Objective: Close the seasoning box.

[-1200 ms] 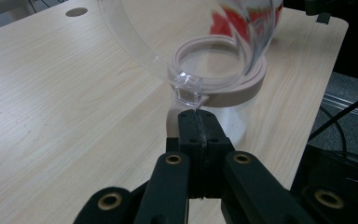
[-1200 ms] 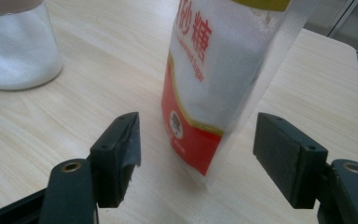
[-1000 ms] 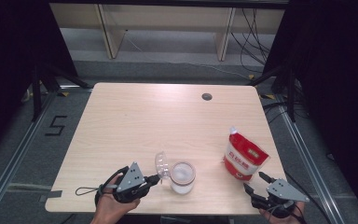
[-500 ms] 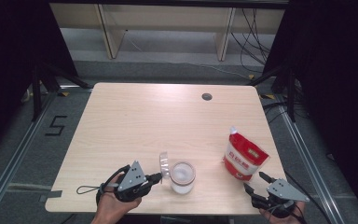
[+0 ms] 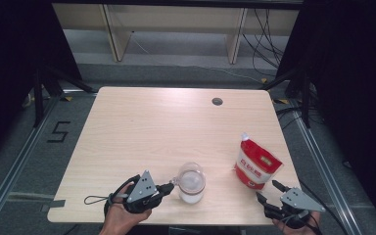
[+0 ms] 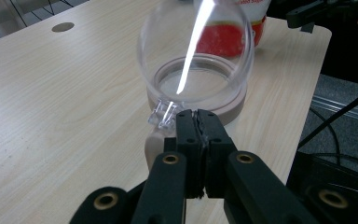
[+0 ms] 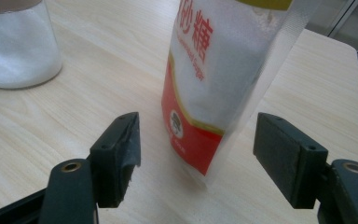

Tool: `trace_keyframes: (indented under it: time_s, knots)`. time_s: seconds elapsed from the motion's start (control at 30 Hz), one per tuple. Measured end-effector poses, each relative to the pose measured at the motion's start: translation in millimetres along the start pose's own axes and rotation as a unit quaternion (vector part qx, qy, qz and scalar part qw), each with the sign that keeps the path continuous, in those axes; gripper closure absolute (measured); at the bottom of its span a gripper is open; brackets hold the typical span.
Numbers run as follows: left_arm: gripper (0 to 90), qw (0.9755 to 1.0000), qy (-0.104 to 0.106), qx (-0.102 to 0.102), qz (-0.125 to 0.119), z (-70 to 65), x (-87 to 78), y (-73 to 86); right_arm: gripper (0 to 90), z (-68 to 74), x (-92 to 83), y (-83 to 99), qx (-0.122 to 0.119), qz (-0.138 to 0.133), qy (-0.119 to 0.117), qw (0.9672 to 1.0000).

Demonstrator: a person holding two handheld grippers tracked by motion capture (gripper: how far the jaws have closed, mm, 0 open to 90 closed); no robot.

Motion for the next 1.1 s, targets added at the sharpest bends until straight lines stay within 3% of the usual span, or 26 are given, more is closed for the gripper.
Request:
trace_keyframes:
  time_s: [0.23, 0.43, 0.47, 0.57, 0.67, 0.7, 0.77, 0.8, 0.87, 0.93, 1.03, 1.07, 1.1]
  knots:
    - [78.6, 0.9999, 0.007, -0.007, -0.008, 2.1, -2.5, -0.7, 32.8, 1.9, 0.3, 0.3, 0.003, 0.003, -0.008, 1.0000]
    - [65.5, 0.9997, -0.001, -0.025, -0.008, 4.7, -6.9, 3.0, 32.7, 0.3, 0.0, 0.0, 0.002, 0.000, 0.000, 1.0000]
    - [62.8, 0.9999, -0.002, -0.012, -0.007, 6.4, -7.8, 3.8, 32.6, 0.3, 0.0, 0.0, 0.002, 0.000, 0.000, 1.0000]
    - [51.7, 0.9996, -0.003, -0.027, -0.008, 7.1, -8.3, 7.0, 32.3, 0.6, 0.0, -0.2, 0.003, -0.001, -0.001, 1.0000]
    - [46.7, 0.9998, -0.005, -0.015, -0.008, 10.4, -8.2, 9.1, 31.9, 1.9, 0.5, 0.2, 0.003, 0.002, -0.008, 1.0000]
    - [39.7, 0.9994, -0.003, -0.035, -0.004, 9.8, -7.7, 11.8, 31.5, 2.0, 0.5, 0.1, 0.006, 0.002, -0.008, 0.9999]
    - [34.9, 0.9994, -0.005, -0.034, 0.003, 11.1, -7.6, 13.6, 31.4, 0.4, 0.2, -0.7, 0.004, -0.003, 0.000, 1.0000]
    - [32.9, 0.9990, -0.004, -0.044, 0.000, 10.8, -7.0, 14.0, 31.3, 0.4, 0.2, -0.7, 0.004, -0.003, 0.000, 1.0000]
    - [30.6, 0.9986, 0.003, -0.052, 0.001, 10.5, -7.0, 15.3, 31.2, 2.0, 0.5, 0.2, 0.005, 0.002, -0.008, 1.0000]
    - [29.3, 0.9991, -0.001, -0.043, 0.001, 12.4, -7.7, 16.2, 31.1, 2.1, 0.5, 0.1, 0.005, 0.002, -0.008, 1.0000]
    - [27.5, 0.9988, 0.001, -0.048, 0.002, 12.5, -8.1, 18.2, 31.0, 2.1, 0.3, 0.2, 0.005, 0.002, -0.009, 0.9999]
    - [27.2, 0.9983, 0.003, -0.058, 0.002, 11.7, -7.5, 19.3, 31.1, 2.1, 0.4, 0.1, 0.005, 0.002, -0.009, 0.9999]
    - [26.7, 0.9987, 0.002, -0.051, 0.006, 12.8, -8.1, 21.0, 31.1, 1.9, 0.0, 0.1, 0.008, 0.001, -0.006, 0.9999]
Point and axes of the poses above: each handheld gripper's, and its own axes: x roughly forward along the jaws, y roughly out of its underside, z roughly to its left, the point moved 8 cm from there along x, roughly forward along the jaws, and after that the axes turned 11 degrees about z, right-handed, at the moved point
